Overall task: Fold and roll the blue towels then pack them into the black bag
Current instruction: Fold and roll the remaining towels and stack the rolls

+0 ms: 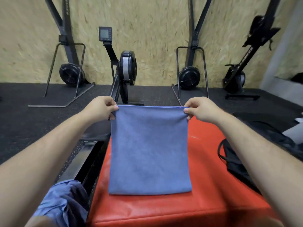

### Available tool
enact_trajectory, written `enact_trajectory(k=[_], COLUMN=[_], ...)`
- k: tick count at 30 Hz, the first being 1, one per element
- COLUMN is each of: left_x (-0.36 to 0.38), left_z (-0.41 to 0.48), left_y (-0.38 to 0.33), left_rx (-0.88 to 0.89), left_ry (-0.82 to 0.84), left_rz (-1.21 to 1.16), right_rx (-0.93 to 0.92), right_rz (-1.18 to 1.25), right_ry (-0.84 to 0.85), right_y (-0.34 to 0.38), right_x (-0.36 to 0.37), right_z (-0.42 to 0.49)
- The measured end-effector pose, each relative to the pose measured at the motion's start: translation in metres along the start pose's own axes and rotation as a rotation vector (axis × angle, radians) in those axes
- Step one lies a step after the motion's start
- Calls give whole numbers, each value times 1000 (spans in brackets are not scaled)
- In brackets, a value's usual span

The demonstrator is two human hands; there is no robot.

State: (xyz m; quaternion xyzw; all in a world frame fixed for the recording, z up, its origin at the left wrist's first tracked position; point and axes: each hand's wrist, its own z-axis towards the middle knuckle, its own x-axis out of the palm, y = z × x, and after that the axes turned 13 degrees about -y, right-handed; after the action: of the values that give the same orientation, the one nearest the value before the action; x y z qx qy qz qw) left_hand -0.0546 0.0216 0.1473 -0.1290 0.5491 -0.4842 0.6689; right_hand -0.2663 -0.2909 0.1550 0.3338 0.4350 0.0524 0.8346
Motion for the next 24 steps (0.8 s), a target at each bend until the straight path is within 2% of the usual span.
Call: enact_trajectory(k=[5, 8, 11, 16, 24], left_x=[-22, -30, -30, -14, 28], left_z=[19, 19, 6, -37, -124], left_y=[-35, -43, -41, 0, 77], left_rx=[64, 94, 122, 151, 65], left_ry=[-164, -200, -188, -107, 221], left_rz=[-49, -61, -70, 36, 119], right_rx=[68, -2, -38, -68, -54], right_rz=[161, 87, 77, 39, 3], right_ry=[-157, -249, -256, -182, 116], right_y=[28, 36, 33, 1, -65], right_x=[-18, -27, -30, -6, 49], right_z=[20, 16, 5, -44, -146])
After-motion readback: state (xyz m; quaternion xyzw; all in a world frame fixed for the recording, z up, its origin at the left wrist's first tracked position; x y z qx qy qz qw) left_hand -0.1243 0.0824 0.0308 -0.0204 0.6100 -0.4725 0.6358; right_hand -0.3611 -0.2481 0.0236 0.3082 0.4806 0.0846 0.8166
